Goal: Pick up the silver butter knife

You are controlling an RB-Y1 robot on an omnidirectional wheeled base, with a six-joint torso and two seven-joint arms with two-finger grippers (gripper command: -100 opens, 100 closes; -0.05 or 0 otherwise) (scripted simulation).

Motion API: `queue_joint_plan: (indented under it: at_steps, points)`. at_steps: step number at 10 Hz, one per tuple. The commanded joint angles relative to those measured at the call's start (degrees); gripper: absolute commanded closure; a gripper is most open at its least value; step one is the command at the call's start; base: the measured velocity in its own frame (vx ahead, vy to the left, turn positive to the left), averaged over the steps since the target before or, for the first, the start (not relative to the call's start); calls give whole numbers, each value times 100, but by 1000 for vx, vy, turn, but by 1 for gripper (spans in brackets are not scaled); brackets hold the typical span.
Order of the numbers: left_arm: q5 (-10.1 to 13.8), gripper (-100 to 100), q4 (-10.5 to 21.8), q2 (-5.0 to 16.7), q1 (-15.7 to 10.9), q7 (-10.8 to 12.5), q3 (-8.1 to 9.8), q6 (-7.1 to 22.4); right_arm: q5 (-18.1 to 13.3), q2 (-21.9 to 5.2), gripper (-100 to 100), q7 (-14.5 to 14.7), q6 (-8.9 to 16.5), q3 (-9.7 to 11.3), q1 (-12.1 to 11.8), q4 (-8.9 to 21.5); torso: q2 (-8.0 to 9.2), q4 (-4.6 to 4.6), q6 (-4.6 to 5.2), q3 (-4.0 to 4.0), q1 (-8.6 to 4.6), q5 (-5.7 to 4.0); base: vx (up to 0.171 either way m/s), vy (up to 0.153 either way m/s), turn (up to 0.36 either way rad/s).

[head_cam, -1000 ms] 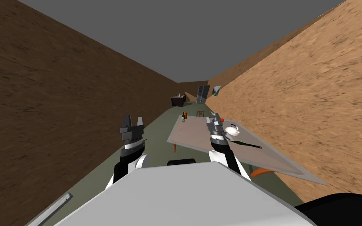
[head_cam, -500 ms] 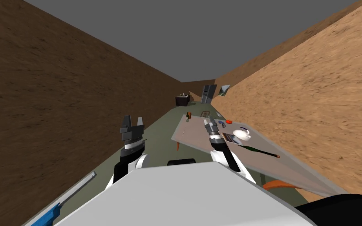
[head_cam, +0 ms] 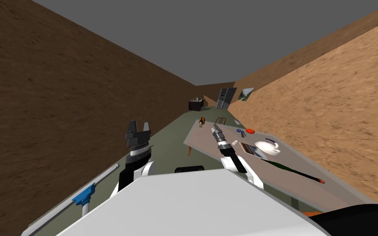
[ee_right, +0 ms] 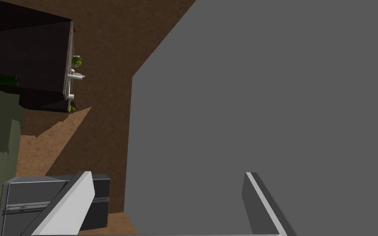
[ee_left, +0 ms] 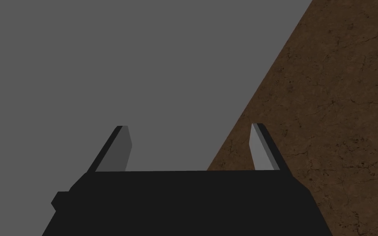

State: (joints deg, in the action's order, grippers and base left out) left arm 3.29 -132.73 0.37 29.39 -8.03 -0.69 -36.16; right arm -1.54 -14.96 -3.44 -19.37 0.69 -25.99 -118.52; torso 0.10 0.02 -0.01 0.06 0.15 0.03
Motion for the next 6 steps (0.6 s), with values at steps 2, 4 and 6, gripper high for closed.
queue_joint_plan:
  at_steps: [2,4,6]
  points:
    - [0,0,0,0,0,0,0,0,-49,-191,-100,22,122,0,105,375,0,0,-2,0,4,1,-21,55,235]
    - [0,0,0,0,0,0,0,0,-84,-313,-100,30,214,4,178,636,-2,0,0,-1,3,1,-11,49,171]
    - [0,0,0,0,0,0,0,0,-122,-431,-100,31,312,12,251,910,-4,-1,0,-2,-1,0,-4,46,178]
